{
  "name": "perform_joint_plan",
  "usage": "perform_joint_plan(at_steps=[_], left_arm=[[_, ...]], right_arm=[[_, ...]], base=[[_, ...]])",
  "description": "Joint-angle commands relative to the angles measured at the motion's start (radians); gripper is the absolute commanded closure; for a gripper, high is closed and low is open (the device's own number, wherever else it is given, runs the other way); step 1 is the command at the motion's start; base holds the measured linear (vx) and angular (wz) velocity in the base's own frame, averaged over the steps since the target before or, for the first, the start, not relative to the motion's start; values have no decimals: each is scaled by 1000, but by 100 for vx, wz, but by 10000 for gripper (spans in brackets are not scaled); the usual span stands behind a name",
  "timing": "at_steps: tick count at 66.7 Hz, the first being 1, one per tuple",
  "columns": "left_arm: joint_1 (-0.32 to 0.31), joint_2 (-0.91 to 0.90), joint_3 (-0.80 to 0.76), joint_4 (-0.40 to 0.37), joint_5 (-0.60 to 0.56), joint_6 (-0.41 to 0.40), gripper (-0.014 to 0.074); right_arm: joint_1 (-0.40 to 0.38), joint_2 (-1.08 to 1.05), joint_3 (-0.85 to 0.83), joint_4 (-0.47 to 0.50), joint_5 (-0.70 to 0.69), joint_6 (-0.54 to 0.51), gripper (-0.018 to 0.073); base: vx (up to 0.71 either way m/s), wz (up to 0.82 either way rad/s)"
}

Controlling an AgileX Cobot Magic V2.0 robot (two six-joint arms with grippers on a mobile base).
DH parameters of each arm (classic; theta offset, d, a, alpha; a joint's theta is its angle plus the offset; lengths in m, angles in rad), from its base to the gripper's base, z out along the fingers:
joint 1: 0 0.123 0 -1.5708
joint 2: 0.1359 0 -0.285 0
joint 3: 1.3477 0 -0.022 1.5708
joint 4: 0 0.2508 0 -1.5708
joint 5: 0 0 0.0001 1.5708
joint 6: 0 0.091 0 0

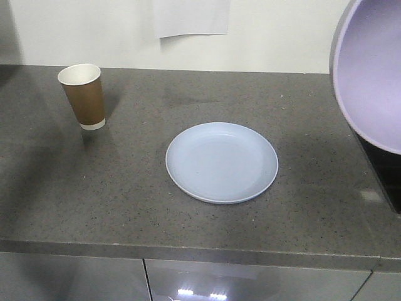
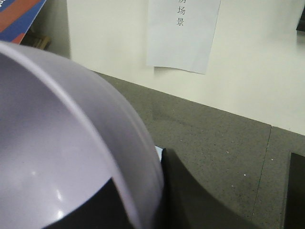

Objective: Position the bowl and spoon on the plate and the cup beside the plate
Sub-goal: 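Approach the counter edge, centering the plate in front of the robot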

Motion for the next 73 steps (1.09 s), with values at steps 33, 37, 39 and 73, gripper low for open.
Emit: perform_joint_plan(at_steps=[33, 37, 39, 73], left_arm=[[-1, -19, -26, -53, -45, 1, 603], [-1, -19, -26, -53, -45, 1, 603], [-1, -19, -26, -53, -45, 1, 603], [-1, -19, -26, -53, -45, 1, 603]], right_arm=[[-2, 2, -27, 29, -65, -3, 562], [-2, 2, -27, 29, -65, -3, 562], [-2, 2, -27, 29, -65, -3, 562], [-2, 2, -27, 29, -65, -3, 562]], base=[[5, -1], [5, -3], [5, -3], [4, -3]])
